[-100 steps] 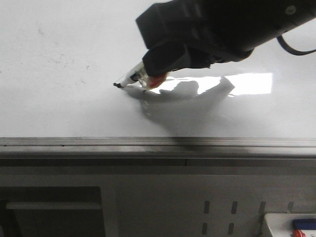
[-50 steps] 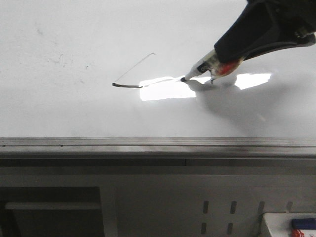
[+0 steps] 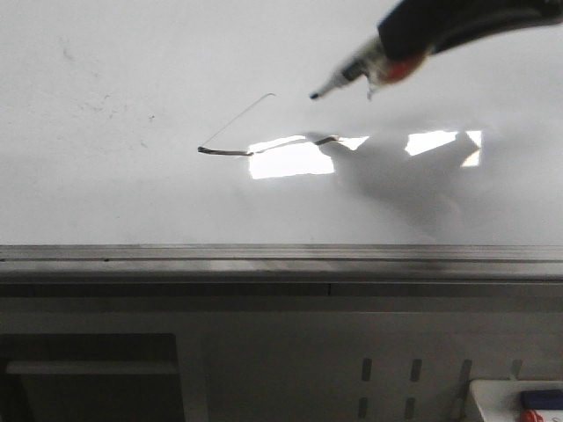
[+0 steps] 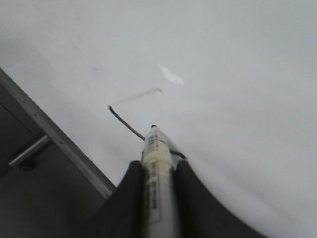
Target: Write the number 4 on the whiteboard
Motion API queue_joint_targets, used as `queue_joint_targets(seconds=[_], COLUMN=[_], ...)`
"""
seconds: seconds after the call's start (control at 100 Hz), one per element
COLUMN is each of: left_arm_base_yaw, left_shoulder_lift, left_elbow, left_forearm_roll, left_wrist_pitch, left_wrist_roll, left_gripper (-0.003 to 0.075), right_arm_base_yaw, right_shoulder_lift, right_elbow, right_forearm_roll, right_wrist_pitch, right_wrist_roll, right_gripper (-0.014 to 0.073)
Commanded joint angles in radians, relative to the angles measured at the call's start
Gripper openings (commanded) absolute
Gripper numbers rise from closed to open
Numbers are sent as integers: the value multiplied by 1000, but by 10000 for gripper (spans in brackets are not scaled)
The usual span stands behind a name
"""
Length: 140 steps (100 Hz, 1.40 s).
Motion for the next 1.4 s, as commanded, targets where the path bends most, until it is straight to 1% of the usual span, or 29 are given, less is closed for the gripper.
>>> queue_joint_targets(seconds=[0.0,0.07,0.14,0.34,0.51,0.61,0.83,1.02,1.17,1.39], left_arm_base_yaw=[1,1,1,1,1,1,1,1,1,1], left_shoulder_lift=[2,2,2,2,2,2,2,2,2,2], left_elbow=[-28,-28,-28,-28,-28,-28,-31,-31,-31,-31], left_forearm_roll=[-34,-34,-34,-34,-34,-36,-37,-37,-37,-37], left_wrist_pitch=[-23,-23,-23,-23,-23,-22,-22,-22,-22,-22], left_wrist_roll=[-6,-6,-6,-6,-6,-6,-6,-6,-6,-6], left_gripper=[-20,-20,-20,-20,-20,-20,-20,-20,-20,-20], right_arm_base_yaw=[50,78,80,76,76,74,30,14,25,58], right_shoulder_lift=[-19,0,23,82,117,129,132,132,133,133], right_elbow=[-60,-62,-62,-62,-60,-60,-60,-52,3,113], right_forearm_roll=[7,4,1,0,-35,-35,-35,-35,-33,1], right_wrist_pitch=[-78,-148,-181,-213,-245,-245,-247,-196,-109,-114], right_wrist_roll=[-5,-5,-5,-5,-5,-5,-5,-5,1,13], right_gripper=[-53,-53,-53,-53,-52,-52,-52,-52,-52,-52])
